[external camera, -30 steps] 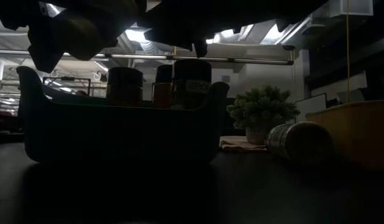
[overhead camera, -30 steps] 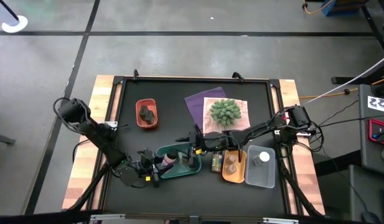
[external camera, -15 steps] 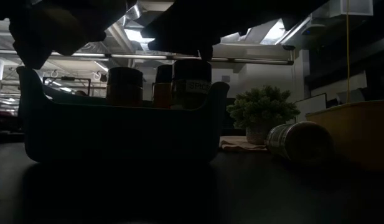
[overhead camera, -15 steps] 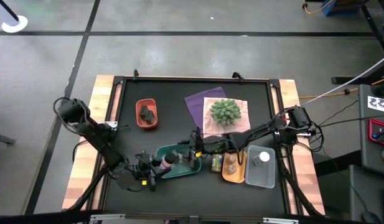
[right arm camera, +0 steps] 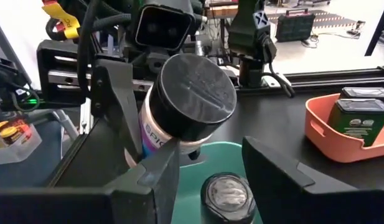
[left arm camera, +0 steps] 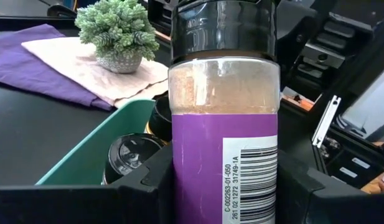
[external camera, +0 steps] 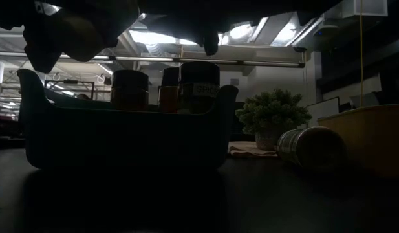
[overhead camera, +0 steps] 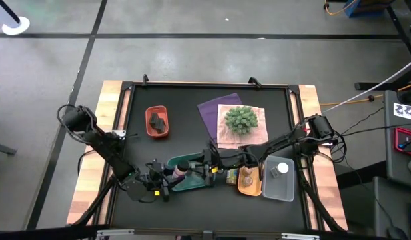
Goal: Sort spices by type
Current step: Put the purple seasoning bottle into the blue bin
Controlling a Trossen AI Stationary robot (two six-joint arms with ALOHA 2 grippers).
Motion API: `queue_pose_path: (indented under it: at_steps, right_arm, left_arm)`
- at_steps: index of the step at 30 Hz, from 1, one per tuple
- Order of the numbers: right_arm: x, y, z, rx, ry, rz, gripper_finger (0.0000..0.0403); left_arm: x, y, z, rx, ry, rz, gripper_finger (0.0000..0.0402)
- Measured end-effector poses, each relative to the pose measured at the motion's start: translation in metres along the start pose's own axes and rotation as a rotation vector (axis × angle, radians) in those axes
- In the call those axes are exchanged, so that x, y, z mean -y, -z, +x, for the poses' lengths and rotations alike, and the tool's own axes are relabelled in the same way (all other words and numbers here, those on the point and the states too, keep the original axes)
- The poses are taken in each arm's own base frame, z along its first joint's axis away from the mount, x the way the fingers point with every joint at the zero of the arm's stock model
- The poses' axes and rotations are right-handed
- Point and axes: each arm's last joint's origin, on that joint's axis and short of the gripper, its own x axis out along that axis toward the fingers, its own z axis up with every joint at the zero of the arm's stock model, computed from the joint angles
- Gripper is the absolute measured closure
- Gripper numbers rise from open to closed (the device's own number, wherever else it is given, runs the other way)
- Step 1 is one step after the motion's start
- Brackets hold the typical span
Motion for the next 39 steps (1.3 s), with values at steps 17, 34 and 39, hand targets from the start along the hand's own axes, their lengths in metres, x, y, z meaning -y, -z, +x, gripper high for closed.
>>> queue_pose_path:
  at_steps: [17,34,39]
  right_arm:
    - [-0.002,-0.001,0.005,0.045,-0.02,-0.02,0.023]
    - [-0.006,0.006,0.025,0.02,-0.063,-0.055,0.023]
    - [-0.006,0.013,0.028,0.005,-0.067,-0.058,0.023]
  left_arm:
    - [0.0,0.0,0.0,-0.005,0.002,0.006,0.0223]
    - [-0.004,0.007,0.0,-0.074,0.017,0.089,0.0206]
    - [-0.007,0.007,0.003,-0.085,0.0,0.109,0.0205]
